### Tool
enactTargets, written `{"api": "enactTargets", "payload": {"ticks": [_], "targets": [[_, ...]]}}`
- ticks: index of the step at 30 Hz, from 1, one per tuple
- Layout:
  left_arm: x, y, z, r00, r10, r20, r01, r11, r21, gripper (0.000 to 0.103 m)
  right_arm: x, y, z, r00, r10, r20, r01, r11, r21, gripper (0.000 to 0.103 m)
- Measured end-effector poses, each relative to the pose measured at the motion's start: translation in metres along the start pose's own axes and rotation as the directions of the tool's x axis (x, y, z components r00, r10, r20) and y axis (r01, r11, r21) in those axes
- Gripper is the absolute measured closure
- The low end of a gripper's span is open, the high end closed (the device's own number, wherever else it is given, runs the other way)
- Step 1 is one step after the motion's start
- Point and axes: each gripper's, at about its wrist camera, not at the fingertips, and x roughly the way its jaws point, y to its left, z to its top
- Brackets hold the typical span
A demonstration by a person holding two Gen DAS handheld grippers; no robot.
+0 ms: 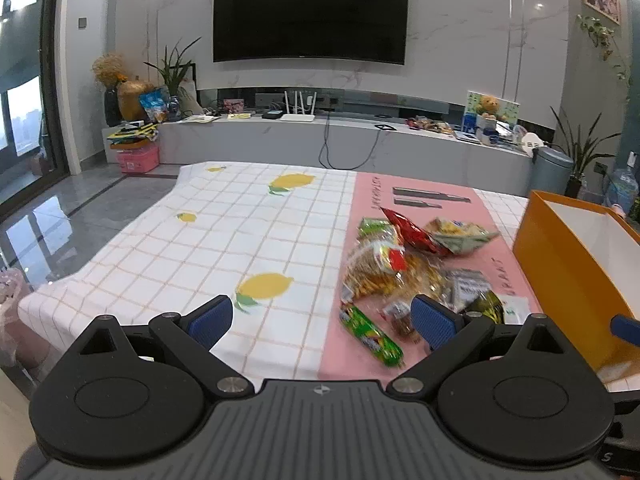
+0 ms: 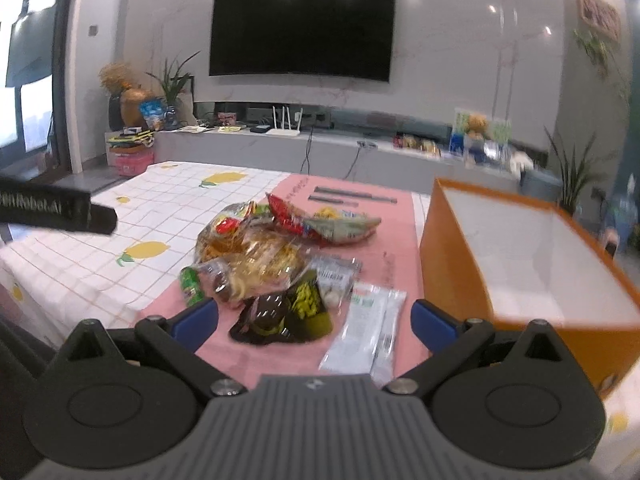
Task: Organize snacks
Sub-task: 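Reach the right tool to the dark yellow-print bag and grasp it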
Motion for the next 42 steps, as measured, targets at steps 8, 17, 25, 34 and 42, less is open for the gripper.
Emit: {"api": "enactTargets", "payload": {"ticks": [8, 17, 25, 34, 42], "targets": [[0.027, -0.006, 0.029, 0.999, -0.004, -0.036, 0.004, 1.000, -0.011, 0.000, 0.049, -0.005, 0.007, 0.998, 0.024, -0.056, -0.025, 0.999, -0.022, 0.004], [0.057, -0.013, 0.014, 0.995, 0.000, -0.101, 0.002, 1.000, 0.013, 0.000, 0.101, 0.000, 0.004, 0.970, 0.133, -0.202, -0.119, 0.990, 0.080, 0.004], [0.064, -0.001, 0.006, 0.988, 0.023, -0.151, -0.025, 1.000, -0.013, 0.000, 0.145, 0.012, 0.002, 0.944, 0.159, -0.290, -0.136, 0.986, 0.096, 0.019], [0.066, -0.006, 0.006, 0.988, 0.021, -0.152, -0.021, 1.000, -0.004, 0.000, 0.142, 0.016, 0.001, 0.949, 0.151, -0.276, -0.148, 0.988, 0.030, 0.038], [0.067, -0.010, 0.001, 0.988, 0.040, -0.152, -0.037, 0.999, 0.024, 0.000, 0.135, 0.022, 0.003, 0.950, 0.169, -0.263, -0.171, 0.985, 0.017, 0.062]]}}
